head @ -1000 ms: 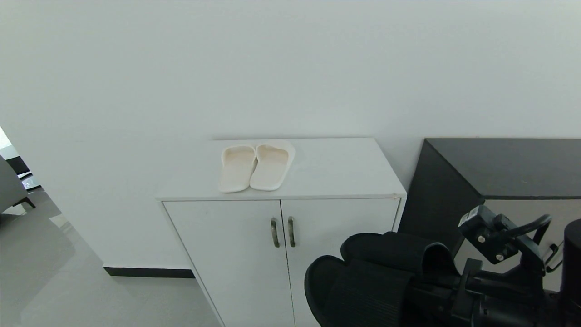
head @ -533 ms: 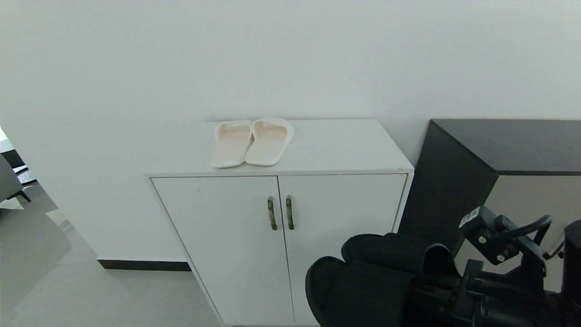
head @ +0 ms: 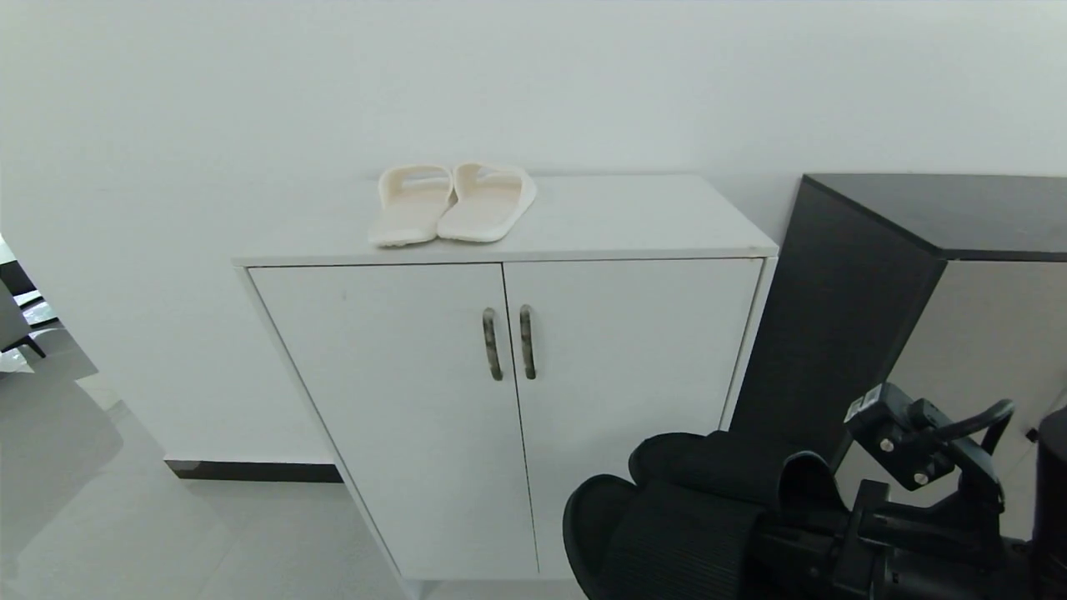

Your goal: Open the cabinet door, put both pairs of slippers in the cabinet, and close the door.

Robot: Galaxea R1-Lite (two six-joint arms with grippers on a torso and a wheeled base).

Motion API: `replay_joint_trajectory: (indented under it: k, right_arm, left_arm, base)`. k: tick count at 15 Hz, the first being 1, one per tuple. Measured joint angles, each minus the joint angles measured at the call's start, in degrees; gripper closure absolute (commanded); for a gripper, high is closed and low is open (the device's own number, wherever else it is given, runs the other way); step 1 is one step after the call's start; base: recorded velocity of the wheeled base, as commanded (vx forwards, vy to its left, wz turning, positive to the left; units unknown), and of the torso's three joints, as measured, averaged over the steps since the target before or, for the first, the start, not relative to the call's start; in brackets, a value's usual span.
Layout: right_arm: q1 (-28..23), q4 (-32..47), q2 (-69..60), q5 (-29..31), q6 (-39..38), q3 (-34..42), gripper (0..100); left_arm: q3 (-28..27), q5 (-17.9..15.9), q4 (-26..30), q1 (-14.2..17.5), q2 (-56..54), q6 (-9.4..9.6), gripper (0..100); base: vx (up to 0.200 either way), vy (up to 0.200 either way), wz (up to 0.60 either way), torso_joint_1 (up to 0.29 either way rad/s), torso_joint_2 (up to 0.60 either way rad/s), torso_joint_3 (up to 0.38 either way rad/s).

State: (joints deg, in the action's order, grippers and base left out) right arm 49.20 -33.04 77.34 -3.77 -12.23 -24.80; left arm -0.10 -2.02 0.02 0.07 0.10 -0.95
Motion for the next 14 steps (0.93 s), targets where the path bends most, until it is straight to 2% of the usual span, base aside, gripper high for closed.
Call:
replay_joint_trajectory:
  k: [10,14]
  right_arm:
    - [0.0,0.0,0.1,0.0,0.0,0.2,100]
    - [0.0,0.0,0.2,0.0,0.0,0.2,100]
  left_arm:
    - [0.0,0.0,0.0,0.0,0.0,0.0,0]
    - [0.0,0.0,0.0,0.0,0.0,0.06,0]
  base:
    - [0.0,0.0,0.0,-0.154,0.46,0.303]
    - [0.0,0.0,0.0,-0.044,0.16,0.107]
